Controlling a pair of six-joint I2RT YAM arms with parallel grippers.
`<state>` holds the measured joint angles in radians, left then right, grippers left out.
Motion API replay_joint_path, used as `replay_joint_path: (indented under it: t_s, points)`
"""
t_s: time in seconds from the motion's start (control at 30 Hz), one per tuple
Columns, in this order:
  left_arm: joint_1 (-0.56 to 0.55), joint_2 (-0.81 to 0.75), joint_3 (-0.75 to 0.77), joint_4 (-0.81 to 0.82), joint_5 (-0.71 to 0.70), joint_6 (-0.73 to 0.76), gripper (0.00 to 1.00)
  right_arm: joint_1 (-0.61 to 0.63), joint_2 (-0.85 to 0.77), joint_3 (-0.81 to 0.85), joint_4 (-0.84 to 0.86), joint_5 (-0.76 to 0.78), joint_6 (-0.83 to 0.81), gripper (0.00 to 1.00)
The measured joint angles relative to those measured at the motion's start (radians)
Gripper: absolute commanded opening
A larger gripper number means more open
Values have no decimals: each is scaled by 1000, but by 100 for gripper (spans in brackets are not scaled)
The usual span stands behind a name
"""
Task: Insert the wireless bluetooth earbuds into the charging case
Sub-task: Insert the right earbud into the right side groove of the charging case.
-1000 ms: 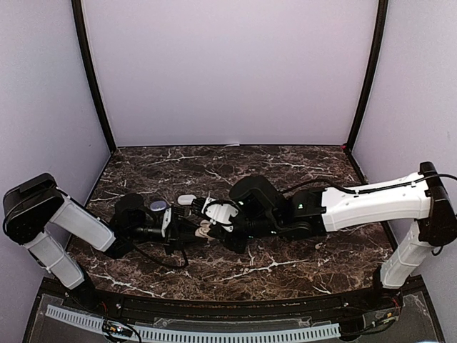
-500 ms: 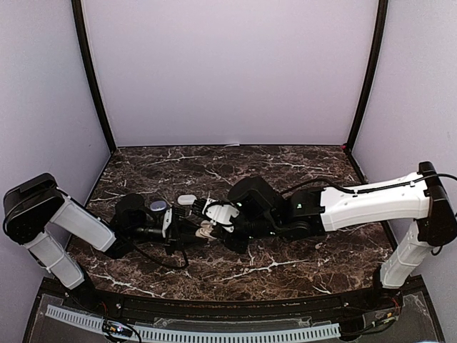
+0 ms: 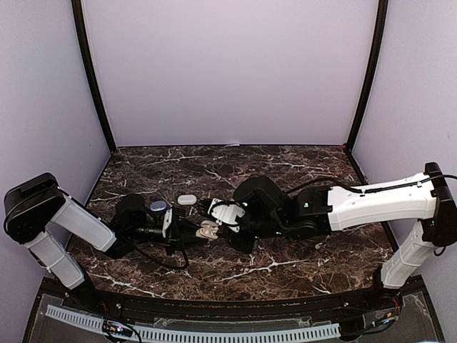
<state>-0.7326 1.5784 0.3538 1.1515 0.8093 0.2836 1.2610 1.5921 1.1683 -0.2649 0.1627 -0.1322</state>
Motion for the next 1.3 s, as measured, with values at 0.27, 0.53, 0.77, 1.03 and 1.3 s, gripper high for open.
replay_joint_path:
  t_s: [0.27, 0.53, 0.77, 1.03, 1.3]
  points:
    - [0, 0, 0, 3, 3, 0, 2, -4, 8, 0, -28, 0, 8, 0]
    - [-1, 2, 0, -1, 8, -3, 2, -8, 43, 9, -28, -1, 16, 0]
    - [-1, 2, 0, -26, 4, 13, 2, -10, 70, 40, -65, -4, 21, 0]
    - [-19, 1, 11, -145, -34, 92, 2, -13, 145, 107, -162, -16, 42, 0]
    - [-22, -4, 13, -168, -44, 101, 2, -21, 170, 151, -232, -32, 48, 0]
